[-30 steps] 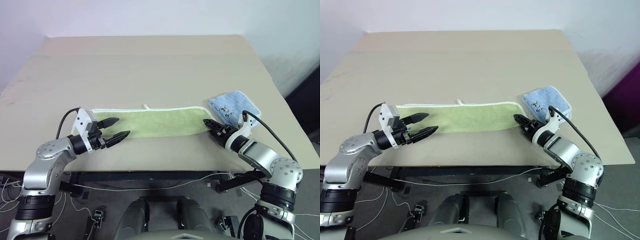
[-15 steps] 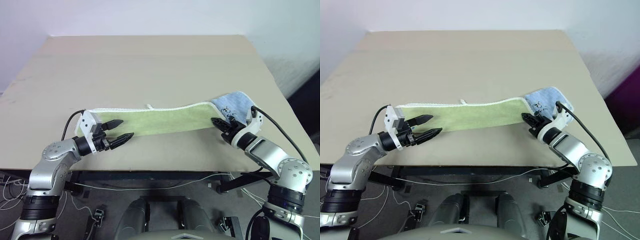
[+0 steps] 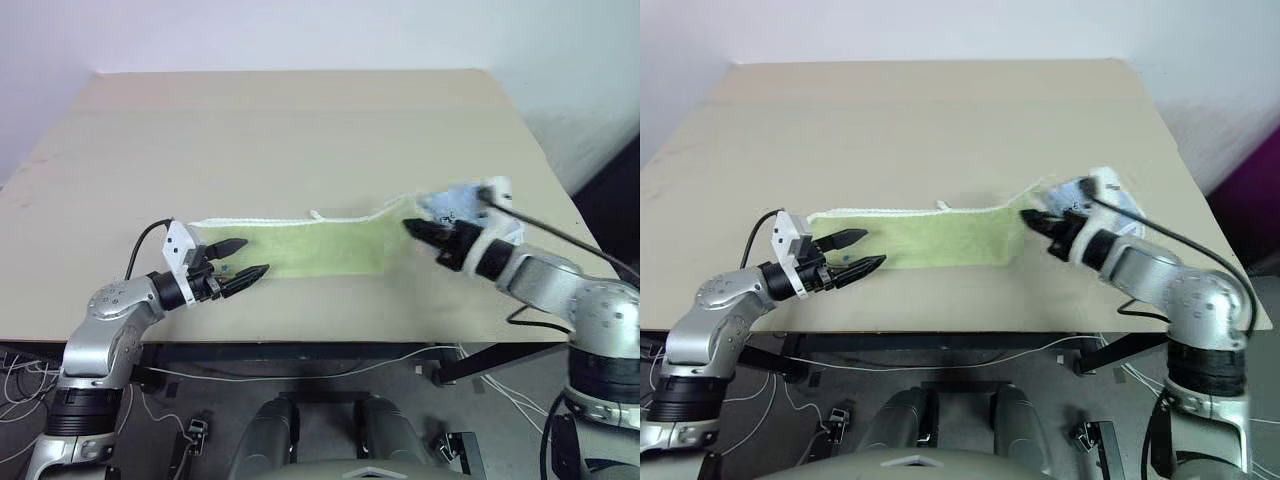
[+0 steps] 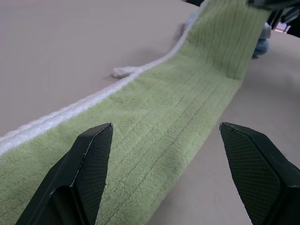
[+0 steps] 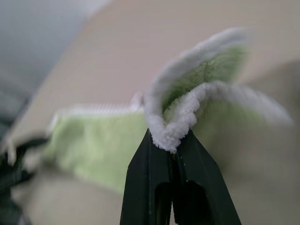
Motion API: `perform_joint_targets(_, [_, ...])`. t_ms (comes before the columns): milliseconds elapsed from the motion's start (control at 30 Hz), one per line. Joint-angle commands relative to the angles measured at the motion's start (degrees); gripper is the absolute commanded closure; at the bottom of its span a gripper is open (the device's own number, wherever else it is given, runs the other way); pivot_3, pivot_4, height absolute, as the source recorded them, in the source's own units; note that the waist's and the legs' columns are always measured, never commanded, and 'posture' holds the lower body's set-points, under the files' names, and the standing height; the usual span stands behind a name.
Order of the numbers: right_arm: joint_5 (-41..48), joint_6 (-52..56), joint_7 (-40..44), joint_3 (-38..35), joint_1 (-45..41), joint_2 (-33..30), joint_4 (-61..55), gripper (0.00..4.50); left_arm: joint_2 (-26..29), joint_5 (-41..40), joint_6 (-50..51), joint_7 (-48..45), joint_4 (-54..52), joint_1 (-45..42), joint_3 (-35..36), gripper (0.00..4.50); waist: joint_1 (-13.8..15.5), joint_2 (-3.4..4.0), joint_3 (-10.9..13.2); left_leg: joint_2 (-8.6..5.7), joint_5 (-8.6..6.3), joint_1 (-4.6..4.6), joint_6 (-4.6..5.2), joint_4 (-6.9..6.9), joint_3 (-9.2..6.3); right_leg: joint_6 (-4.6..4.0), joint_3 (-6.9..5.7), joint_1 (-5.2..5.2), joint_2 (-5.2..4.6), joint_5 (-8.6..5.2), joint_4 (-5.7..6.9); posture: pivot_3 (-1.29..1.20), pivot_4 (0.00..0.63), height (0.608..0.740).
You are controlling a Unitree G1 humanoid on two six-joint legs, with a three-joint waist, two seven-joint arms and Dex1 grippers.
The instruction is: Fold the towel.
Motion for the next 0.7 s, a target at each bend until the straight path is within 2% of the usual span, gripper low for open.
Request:
perform_joint_targets(33, [-6.97,-0.9,4.59,6.44,-4.67,0.29,0.27,4.48,-0.47,0.09,-0.91,0.35,-0.85,-0.68,-0.25,0.7,0.19,0.0,0.0,-0.01,0.0,-0.02,0.0,0.0,-0.01,0.0,-0.01,0.0,-0.01,0.0,-0.02,0.0,0.15,0.74])
perform_joint_targets(200, [-14.99,-1.78,10.22,14.73,-9.77,4.04,4.04,4.48,-1.1,0.16,-1.12,0.93,-1.43,-0.2,-0.36,0.7,0.17,-0.02,0.01,-0.02,0.0,-0.04,0.0,-0.01,-0.06,0.0,-0.05,0.0,-0.03,0.0,-0.08,0.0,0.15,0.74])
perform_joint_targets(367, [-21.83,-3.38,14.03,19.43,-12.42,8.67,8.12,4.48,-1.53,-0.02,-1.15,1.85,-2.41,0.59,-0.15,0.7,0.08,-0.01,0.01,-0.02,0.0,-0.05,0.0,-0.05,-0.07,-0.01,-0.05,-0.05,-0.03,0.01,-0.07,0.0,0.15,0.74])
perform_joint_targets(700, [-31.23,-6.33,19.16,21.42,-14.71,13.69,14.25,4.48,-1.67,-0.36,-0.91,3.19,-4.33,2.55,-0.02,0.7,0.11,-0.01,0.01,-0.04,0.0,-0.06,-0.02,-0.06,-0.08,-0.01,-0.05,-0.07,-0.05,0.01,-0.08,0.0,0.15,0.74])
